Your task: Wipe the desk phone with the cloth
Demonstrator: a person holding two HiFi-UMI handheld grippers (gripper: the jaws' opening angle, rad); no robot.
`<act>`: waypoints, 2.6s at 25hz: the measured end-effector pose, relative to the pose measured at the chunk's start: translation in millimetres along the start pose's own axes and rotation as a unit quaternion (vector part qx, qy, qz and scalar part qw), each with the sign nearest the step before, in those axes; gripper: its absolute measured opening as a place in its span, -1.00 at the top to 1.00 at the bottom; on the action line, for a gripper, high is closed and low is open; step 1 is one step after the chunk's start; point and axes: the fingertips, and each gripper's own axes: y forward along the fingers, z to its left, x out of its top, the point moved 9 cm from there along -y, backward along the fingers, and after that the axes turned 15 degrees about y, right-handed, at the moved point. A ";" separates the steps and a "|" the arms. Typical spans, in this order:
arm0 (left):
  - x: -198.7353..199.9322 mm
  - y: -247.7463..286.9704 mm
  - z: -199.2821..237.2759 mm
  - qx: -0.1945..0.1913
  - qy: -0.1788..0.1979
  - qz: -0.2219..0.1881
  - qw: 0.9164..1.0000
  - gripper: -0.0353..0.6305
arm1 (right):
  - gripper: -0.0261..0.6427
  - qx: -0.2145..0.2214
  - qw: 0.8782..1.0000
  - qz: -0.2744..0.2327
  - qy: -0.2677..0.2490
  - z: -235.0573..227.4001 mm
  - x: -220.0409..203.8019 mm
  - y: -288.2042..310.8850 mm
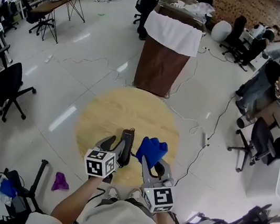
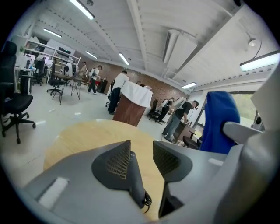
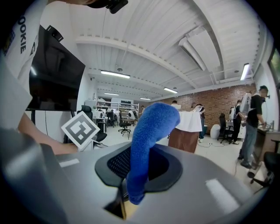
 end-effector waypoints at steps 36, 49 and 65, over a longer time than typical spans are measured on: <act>-15.4 -225.4 -217.5 0.030 0.095 -0.181 0.979 0.89 | 0.74 0.112 0.993 -0.027 0.016 69.3 -7.9 -206.8; -13.2 -249.0 -201.7 0.021 0.100 -0.188 0.977 0.89 | 0.74 0.088 0.995 -0.031 0.020 99.5 -5.0 -207.4; -14.5 -255.2 -190.2 0.009 0.119 -0.183 0.976 0.89 | 0.74 0.065 0.997 -0.040 0.017 109.5 -15.8 -204.2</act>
